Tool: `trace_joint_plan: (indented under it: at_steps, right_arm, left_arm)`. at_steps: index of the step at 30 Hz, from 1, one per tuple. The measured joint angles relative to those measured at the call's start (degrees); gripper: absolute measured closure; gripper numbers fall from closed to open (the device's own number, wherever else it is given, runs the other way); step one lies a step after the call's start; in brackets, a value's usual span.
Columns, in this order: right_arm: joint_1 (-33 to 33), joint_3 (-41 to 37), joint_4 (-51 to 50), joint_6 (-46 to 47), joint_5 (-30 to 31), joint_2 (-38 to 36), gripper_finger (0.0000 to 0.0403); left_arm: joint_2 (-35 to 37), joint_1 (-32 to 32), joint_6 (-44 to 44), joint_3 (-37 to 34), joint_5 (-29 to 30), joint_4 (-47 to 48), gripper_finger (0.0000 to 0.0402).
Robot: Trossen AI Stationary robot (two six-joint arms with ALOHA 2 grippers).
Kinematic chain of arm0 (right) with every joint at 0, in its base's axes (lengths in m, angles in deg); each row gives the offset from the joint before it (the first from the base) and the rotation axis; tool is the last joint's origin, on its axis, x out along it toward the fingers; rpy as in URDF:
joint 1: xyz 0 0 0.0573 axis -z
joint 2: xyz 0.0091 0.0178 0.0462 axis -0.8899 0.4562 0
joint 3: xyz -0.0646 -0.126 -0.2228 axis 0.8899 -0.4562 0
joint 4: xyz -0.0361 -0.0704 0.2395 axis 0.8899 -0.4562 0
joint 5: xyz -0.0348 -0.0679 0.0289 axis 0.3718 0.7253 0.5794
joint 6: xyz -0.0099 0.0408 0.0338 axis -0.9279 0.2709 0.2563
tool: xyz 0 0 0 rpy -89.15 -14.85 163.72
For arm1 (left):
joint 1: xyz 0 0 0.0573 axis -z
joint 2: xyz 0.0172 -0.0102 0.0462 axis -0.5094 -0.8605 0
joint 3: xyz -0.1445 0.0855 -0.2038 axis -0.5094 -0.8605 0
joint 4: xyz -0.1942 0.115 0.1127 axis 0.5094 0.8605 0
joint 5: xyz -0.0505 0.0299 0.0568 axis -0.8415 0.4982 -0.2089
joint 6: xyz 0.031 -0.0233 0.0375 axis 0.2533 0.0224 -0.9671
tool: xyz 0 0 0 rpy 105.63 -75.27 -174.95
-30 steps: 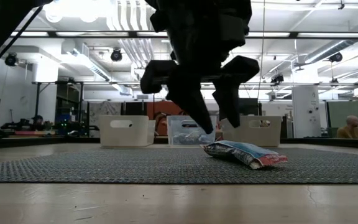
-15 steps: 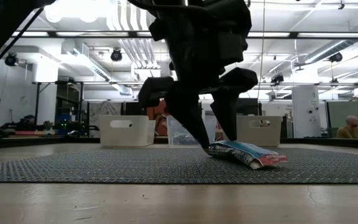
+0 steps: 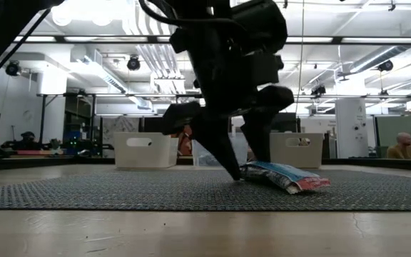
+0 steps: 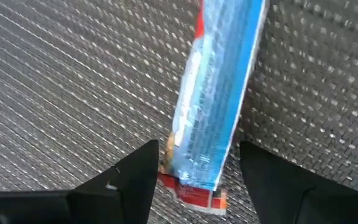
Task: Pick and place Granola Bars by type
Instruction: Put the red granola bar into the white bin
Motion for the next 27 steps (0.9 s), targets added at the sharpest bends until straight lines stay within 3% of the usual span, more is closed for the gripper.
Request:
trace_joint_plan:
  at_steps: [16, 27]
  right_arm:
    - [0.0, 0.0, 0.0, 0.0, 1.0, 0.0, 0.0307]
    - [0.0, 0.0, 0.0, 0.0, 2.5, 0.0, 0.0307]
  left_arm:
    - [0.1, -0.1, 0.6, -1.8, 1.9, -0.6, 0.0197]
    - [0.1, -0.2, 2.0, -1.6, 3.0, 0.0, 0.0245]
